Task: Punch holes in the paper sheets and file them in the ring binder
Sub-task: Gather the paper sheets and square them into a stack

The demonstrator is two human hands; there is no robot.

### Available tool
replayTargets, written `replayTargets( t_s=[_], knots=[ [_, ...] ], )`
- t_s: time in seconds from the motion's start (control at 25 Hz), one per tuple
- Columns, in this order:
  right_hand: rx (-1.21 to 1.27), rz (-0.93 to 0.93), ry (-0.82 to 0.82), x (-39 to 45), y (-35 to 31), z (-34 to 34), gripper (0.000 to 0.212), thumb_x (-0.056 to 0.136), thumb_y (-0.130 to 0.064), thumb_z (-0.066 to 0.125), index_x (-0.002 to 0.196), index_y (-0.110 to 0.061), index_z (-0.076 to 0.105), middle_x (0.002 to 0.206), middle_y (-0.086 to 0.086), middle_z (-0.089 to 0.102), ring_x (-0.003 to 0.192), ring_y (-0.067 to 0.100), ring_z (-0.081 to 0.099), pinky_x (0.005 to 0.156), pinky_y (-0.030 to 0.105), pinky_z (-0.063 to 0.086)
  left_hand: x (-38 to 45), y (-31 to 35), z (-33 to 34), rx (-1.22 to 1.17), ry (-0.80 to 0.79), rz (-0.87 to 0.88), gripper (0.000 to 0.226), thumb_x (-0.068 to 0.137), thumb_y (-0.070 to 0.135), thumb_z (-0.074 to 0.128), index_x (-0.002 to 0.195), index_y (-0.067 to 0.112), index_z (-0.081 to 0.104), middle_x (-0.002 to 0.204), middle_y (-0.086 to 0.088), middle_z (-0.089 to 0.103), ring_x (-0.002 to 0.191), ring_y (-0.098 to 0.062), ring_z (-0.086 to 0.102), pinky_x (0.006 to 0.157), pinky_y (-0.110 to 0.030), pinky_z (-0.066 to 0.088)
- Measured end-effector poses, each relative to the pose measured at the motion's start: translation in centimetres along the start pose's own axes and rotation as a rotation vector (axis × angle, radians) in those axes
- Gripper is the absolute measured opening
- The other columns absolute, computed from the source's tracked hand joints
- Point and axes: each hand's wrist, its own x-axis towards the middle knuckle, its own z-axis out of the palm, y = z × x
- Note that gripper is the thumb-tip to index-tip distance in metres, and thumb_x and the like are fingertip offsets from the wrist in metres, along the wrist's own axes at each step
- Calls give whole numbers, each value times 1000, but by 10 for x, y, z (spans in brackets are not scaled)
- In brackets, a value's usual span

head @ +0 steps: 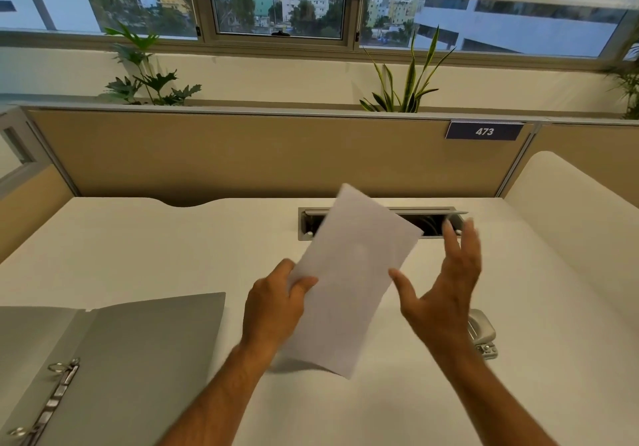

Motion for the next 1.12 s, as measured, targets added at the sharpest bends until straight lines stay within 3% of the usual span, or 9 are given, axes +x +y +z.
replayTargets(
  t_s=[0.16,0.24,0.36,0.48,0.56,0.68,0.8,0.88,1.12],
  knots=[
    [-269,-701,-266,44,-57,-19,52,79,-32,79,126,-15,64,140,10,58,140,35,41,115,67,22,11,48,-16,517,-125,252,32,95,48,48,116,25,54,107,3,68,76,-15,61,71,-20,48],
    [-461,-727,-577,52,-76,-15,59,74,-33,83,128,-19,62,126,2,69,129,27,56,117,61,19,10,64,-11,668,-183,331,39,96,45,47,130,27,50,121,3,67,97,-18,66,91,-24,48],
    [-592,-381,-929,52,-86,-4,60,92,-27,66,145,-22,40,129,2,66,118,24,62,111,43,38,9,75,-4,784,-260,367,40,97,42,47,134,26,52,127,1,66,109,-20,63,104,-31,40],
    [-494,-202,-885,48,-77,-3,34,97,-25,57,131,-26,57,117,2,70,99,19,64,90,30,50,15,64,-11,788,-162,388,31,94,48,52,116,28,63,114,2,70,108,-17,61,107,-39,33],
    [-402,-95,-851,46,-64,-5,26,98,-24,55,122,-26,65,111,0,71,92,18,63,85,27,50,23,43,-24,707,129,462,25,82,49,68,96,29,70,109,4,72,119,-24,57,109,-55,23],
    [-113,175,-760,46,-35,-9,22,99,-25,54,112,-22,71,103,-1,71,83,14,63,79,26,50,31,5,-48,392,531,228,65,65,56,80,120,27,61,144,-1,50,142,-29,33,110,-58,17],
    [269,452,-656,42,-18,-10,15,96,-29,59,103,-25,71,97,-5,73,81,14,69,69,24,52,23,-14,-47,-401,328,-207,107,56,53,86,144,28,31,154,-2,36,140,-25,35,109,-47,36],
    [433,559,-620,36,-15,-4,14,95,-29,61,103,-25,71,97,-6,75,84,17,71,71,27,52,11,-19,-29,-840,75,-353,103,50,55,87,138,24,42,141,-3,54,126,-26,54,97,-41,48],
    [624,603,-526,10,-8,25,22,94,-22,60,116,-20,64,111,3,72,98,27,70,85,44,60,3,-12,4,-684,124,-347,17,84,34,72,98,27,66,98,4,74,94,-22,70,85,-37,58]
  ],
)
